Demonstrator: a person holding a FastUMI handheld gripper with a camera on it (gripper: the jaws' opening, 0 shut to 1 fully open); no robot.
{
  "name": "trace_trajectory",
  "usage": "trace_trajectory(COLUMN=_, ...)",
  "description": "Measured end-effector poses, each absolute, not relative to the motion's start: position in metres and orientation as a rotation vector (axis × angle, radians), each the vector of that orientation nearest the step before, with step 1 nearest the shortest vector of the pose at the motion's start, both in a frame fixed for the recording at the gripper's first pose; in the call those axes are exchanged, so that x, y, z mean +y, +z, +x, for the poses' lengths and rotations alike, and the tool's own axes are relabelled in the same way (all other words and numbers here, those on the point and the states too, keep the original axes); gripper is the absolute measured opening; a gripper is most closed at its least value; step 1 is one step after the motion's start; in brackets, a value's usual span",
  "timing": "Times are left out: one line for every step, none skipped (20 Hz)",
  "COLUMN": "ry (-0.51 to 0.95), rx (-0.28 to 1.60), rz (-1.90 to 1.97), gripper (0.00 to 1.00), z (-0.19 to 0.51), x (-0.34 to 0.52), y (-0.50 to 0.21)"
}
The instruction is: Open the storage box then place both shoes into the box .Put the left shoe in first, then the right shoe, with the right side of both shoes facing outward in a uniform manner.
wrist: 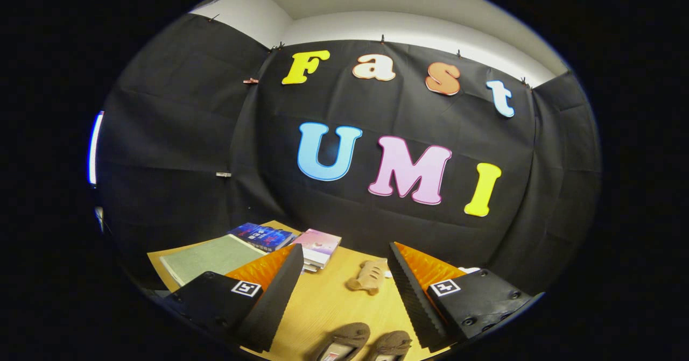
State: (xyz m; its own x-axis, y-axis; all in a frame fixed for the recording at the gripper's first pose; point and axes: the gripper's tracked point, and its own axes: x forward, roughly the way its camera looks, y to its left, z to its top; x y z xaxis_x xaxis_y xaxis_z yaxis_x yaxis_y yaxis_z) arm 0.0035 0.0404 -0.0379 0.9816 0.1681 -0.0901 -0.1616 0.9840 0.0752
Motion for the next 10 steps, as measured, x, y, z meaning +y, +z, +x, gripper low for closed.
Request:
trace_trajectory(ry=0.204, rx=0.115, rz=0.096, gripper=0.98, z=0.004, x=0.050, y=-0.045)
trace_trajectory(ry=0.249, rx=0.141, rz=0.132, gripper=0.98, z=0.004, x=0.059, y=-0.053)
trace_trajectory(ry=0.303, rx=0.175, rz=0.175, gripper=0.98, z=0.004, x=0.071, y=-0.062)
trace_trajectory(ry=0.363, rx=0.213, rz=0.224, gripper=0.97, z=0.002, x=0.085, y=-0.070)
trace_trajectory(ry=0.421, rx=0.249, rz=0.278, gripper=0.98, z=0.000, x=0.098, y=-0.078)
trace_trajectory(ry=0.479, rx=0.290, rz=0.336, gripper=0.98, z=-0.002, x=0.110, y=-0.086)
trace_trajectory(ry=0.534, rx=0.336, rz=0.397, gripper=0.98, z=-0.007, x=0.121, y=-0.093)
trace_trajectory(ry=0.576, rx=0.383, rz=0.458, gripper=1.00, z=-0.009, x=0.132, y=-0.103)
trace_trajectory(ry=0.614, rx=0.429, rz=0.520, gripper=0.99, z=-0.013, x=0.140, y=-0.110)
trace_trajectory(ry=0.648, rx=0.471, rz=0.580, gripper=0.98, z=-0.015, x=0.148, y=-0.117)
